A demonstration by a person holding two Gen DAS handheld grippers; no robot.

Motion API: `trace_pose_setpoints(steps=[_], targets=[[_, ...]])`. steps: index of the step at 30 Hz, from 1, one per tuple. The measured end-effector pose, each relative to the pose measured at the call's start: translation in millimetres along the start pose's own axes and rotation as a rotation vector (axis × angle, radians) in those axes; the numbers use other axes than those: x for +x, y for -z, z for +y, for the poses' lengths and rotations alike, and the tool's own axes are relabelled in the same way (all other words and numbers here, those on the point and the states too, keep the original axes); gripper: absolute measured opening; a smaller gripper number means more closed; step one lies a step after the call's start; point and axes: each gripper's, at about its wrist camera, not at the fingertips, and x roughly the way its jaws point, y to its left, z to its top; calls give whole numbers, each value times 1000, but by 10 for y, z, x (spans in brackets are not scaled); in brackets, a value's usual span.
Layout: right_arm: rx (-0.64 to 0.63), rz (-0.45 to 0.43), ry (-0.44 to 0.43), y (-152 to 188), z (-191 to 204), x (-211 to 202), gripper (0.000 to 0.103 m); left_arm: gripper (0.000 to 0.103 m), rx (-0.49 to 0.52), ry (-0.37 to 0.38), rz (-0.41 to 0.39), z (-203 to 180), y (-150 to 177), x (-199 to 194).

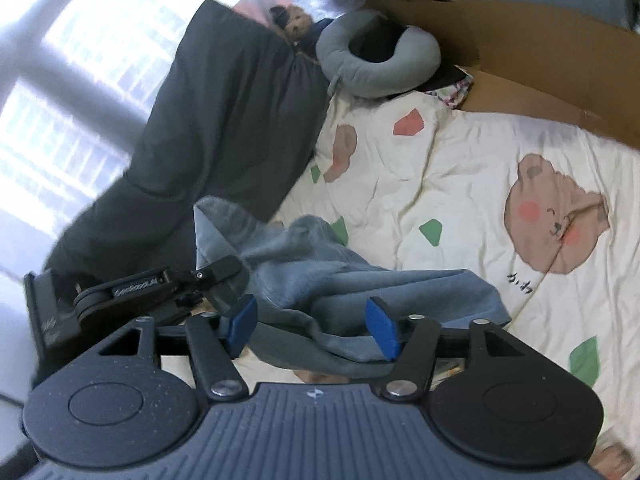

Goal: Fold clothes

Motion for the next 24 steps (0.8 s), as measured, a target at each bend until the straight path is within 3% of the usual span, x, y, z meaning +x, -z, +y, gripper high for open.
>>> trace_pose_setpoints(steps=[4, 11, 24], targets=[[111, -43, -1, -54, -51, -66, 82, 4, 70, 59, 10, -467, 17, 9], [270, -96, -42, -93, -150, -149, 83, 4, 123, 94, -7, -919, 85, -17], [484, -205, -140, -111, -377, -487, 85, 4, 182, 118, -8, -1322, 73, -157]])
